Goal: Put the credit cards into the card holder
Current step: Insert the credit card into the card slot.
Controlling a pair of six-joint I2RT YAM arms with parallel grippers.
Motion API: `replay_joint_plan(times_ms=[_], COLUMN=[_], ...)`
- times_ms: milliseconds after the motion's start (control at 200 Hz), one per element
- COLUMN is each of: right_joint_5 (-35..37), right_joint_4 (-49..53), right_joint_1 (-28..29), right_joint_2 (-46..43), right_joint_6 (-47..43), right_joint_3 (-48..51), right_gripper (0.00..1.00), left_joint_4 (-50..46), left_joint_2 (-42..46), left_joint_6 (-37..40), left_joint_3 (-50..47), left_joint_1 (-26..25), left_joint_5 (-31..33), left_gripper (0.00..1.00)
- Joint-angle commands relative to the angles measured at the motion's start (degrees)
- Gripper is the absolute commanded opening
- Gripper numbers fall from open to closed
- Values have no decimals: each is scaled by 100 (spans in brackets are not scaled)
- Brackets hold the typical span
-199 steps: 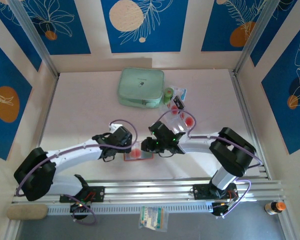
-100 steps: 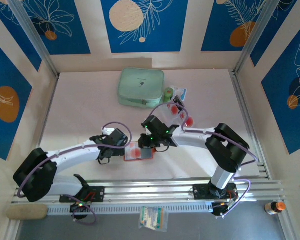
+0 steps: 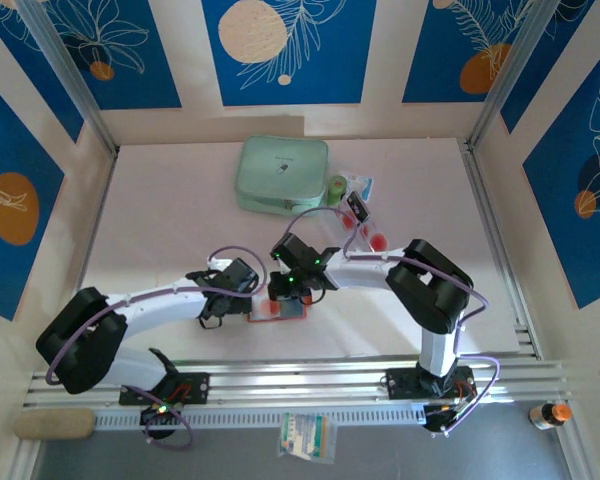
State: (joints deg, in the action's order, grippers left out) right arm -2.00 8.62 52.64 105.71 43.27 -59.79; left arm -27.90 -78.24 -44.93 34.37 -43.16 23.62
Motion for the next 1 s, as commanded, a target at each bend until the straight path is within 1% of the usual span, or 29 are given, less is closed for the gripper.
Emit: replay_joint_plan(times_ms=[0, 180, 455, 615, 825, 995], right_joint_5=[-223, -304, 222, 371, 485, 386], right_joint_4=[160, 181, 605, 846, 900, 869], right_joint_1=[123, 202, 114, 77, 82, 128], right_joint_2=[189, 110, -479, -429, -328, -155], right_joint_6=[17, 42, -46, -64, 11, 2], right_joint_3=[-196, -410, -193, -104, -3, -49], right_gripper=[2, 1, 1, 0, 0, 0], left_joint_4=[174, 206, 249, 266, 280, 311], left_joint_2=[-226, -196, -192, -201, -201, -218], left_joint_6=[54, 45, 54, 72, 106, 115], left_joint_3=[-125, -176, -161, -158, -150, -149], left_joint_1=[53, 56, 54, 56, 55, 55], left_joint_5=[-149, -170, -193, -205, -206, -213], left_gripper=[100, 100, 100, 100, 100, 100])
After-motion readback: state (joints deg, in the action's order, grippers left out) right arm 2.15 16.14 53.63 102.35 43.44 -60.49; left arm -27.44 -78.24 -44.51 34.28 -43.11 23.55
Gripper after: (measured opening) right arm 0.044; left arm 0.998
